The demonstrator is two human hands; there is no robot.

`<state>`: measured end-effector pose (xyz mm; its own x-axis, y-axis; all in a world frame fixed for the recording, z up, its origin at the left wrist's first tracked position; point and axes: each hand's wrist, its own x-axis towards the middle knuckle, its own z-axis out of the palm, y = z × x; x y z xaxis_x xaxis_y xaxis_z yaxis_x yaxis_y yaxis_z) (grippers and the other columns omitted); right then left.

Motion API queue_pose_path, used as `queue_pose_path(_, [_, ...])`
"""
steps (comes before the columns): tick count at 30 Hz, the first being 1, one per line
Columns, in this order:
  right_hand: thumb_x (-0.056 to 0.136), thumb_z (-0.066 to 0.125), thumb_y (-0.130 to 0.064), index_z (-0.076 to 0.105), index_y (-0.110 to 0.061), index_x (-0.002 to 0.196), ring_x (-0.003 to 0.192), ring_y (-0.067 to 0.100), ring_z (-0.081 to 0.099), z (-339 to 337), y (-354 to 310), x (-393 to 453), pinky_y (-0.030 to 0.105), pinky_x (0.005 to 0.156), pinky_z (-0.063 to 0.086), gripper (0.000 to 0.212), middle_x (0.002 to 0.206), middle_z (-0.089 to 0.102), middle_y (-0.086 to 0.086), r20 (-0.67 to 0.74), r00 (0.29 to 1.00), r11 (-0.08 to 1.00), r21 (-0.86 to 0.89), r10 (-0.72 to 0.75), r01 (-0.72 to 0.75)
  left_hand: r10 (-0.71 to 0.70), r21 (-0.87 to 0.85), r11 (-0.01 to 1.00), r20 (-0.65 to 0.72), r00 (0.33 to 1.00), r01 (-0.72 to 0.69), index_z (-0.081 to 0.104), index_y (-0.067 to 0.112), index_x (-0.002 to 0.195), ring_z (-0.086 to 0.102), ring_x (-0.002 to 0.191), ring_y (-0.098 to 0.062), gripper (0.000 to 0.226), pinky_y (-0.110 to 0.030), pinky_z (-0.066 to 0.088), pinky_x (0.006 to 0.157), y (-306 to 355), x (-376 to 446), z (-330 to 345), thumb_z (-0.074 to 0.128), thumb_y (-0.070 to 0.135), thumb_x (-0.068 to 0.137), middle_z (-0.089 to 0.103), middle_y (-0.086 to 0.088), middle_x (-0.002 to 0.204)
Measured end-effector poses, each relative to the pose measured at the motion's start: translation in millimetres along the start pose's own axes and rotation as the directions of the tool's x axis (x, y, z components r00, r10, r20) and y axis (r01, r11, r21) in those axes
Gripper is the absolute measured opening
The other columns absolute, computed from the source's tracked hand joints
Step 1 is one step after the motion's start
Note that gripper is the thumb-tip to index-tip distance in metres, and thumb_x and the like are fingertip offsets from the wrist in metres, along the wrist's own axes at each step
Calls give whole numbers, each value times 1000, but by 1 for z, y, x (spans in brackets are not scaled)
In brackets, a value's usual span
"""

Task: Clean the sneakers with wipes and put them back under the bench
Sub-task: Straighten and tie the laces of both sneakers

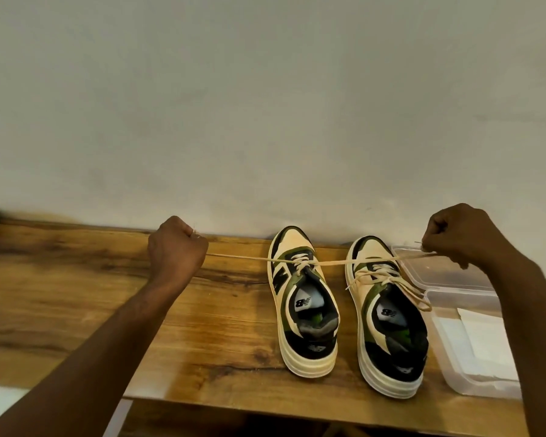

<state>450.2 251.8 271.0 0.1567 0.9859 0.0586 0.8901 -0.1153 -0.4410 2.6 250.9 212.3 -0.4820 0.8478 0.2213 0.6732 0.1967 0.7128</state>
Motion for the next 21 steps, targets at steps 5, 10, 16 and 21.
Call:
queue_pose_path(5, [73, 67, 1, 68, -7, 62, 38, 27, 65, 3, 6, 0, 31, 57, 57, 13, 47, 65, 8, -8, 997, 991, -109, 78, -78, -64, 92, 994, 56, 996, 59, 67, 1, 92, 54, 82, -27, 7, -32, 40, 71, -2, -2, -1, 68, 5, 85, 63, -8, 87])
queue_pose_path(10, [74, 72, -2, 69, -10, 64, 41, 26, 66, 9, 4, 1, 31, 55, 58, 13, 58, 69, 6, 19, 996, 983, -169, 83, -78, -44, 205, 979, 151, 987, 13, 56, 2, 67, 65, 72, -36, 16, -26, 32, 50, -19, 6, 5, 67, 4, 79, 56, -8, 63])
queue_pose_path(16, [73, 79, -10, 75, -21, 69, 72, 16, 65, 23, -15, 6, 28, 63, 50, 13, 78, 72, -3, 112, 994, 982, -188, 17, 5, -24, 370, 925, 276, 961, -83, 61, 11, 73, 60, 71, -24, 21, -28, 39, 56, -11, -5, 14, 74, 22, 85, 66, -9, 78])
queue_pose_path(21, [68, 82, -22, 72, -37, 86, 90, 15, 66, 36, -57, -2, 34, 79, 57, 25, 94, 70, -12, 121, 982, 970, -179, -146, 166, 138, 339, 909, 304, 943, -242, 68, 18, 122, 66, 109, -25, 42, -33, 50, 80, 8, -32, 20, 79, 37, 86, 69, -3, 120])
